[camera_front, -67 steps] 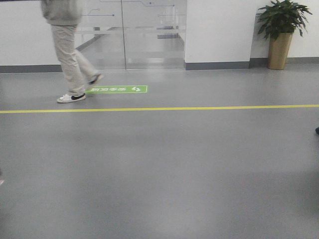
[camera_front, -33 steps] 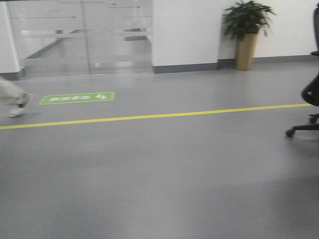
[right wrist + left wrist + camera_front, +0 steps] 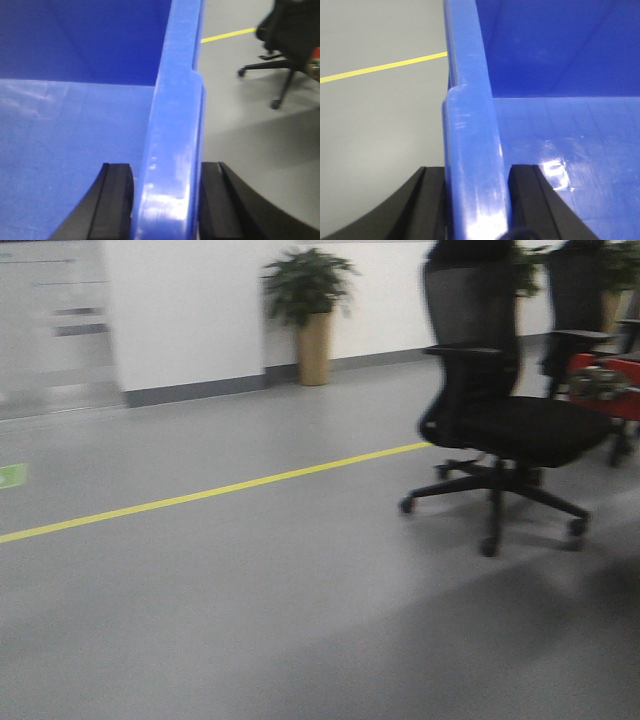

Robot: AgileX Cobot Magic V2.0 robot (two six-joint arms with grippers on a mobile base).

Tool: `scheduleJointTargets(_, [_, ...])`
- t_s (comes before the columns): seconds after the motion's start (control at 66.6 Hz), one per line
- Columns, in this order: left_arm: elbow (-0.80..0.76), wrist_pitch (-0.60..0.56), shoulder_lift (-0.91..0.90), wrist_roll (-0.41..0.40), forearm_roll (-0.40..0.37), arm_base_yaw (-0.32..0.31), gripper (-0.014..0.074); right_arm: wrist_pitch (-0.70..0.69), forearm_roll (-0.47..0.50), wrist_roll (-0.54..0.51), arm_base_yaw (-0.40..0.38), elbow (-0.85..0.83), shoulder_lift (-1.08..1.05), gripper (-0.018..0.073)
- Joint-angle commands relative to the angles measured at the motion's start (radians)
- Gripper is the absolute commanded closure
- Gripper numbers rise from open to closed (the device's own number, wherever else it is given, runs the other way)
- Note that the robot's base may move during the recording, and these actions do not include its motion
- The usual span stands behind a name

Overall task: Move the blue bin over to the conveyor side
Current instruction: 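Carry the blue bin with both grippers to the red-framed grey table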

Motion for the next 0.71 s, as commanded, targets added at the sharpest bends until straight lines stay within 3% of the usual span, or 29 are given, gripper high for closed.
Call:
scheduleJointTargets(0.0, [-0.018,-0.132,-0.018,0.018,0.088,0.004,0.0610,-0.095,-0.131,-0.025,-0.011,-0.016,-0.018,0.0638])
scheduleJointTargets(0.69, [-0.018,-0.132,-0.018,0.018,0.088,0.004,0.0610,-0.095,-0.131,-0.025,-0.011,-0.016,-0.018,0.0638])
